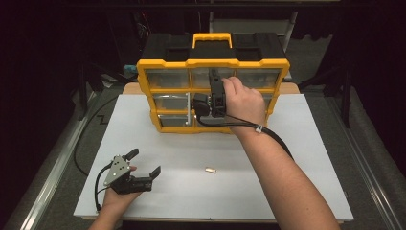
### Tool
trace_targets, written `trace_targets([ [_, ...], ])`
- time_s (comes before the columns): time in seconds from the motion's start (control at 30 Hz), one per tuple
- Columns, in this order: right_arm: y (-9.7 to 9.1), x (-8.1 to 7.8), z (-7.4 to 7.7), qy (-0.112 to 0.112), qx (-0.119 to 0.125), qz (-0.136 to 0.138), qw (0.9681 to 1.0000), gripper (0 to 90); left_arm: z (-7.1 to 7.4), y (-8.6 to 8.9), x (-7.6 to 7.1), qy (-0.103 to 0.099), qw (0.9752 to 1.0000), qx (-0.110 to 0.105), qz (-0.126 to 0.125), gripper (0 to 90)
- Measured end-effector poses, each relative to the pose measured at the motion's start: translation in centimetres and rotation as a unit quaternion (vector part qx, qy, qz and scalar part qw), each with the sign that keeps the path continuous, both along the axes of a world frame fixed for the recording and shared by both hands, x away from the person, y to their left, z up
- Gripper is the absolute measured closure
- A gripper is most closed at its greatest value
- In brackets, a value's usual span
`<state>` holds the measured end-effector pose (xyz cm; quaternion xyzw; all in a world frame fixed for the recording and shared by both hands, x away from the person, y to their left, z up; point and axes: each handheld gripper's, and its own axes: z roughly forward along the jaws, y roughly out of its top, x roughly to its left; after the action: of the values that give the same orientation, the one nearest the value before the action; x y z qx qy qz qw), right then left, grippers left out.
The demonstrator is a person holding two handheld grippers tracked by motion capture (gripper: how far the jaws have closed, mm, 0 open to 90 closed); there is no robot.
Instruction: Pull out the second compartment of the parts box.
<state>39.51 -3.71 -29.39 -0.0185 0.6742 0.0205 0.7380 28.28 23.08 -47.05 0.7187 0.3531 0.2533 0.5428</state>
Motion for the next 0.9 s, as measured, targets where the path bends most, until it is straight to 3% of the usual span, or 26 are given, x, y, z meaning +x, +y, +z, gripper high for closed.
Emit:
trace_targets([
  [0.5,0.50,0.26,-0.33,-0.015,-0.016,-0.016,0.9996,79.4,0.02,0.07,0.04,0.000,1.0000,-0.003,0.002,0.3],
  [0.9,0.47,-0.04,0.05,-0.005,-0.016,-0.018,0.9997,82.5,0.09,0.14,-0.02,-0.001,1.0000,-0.004,0.001,0.3],
])
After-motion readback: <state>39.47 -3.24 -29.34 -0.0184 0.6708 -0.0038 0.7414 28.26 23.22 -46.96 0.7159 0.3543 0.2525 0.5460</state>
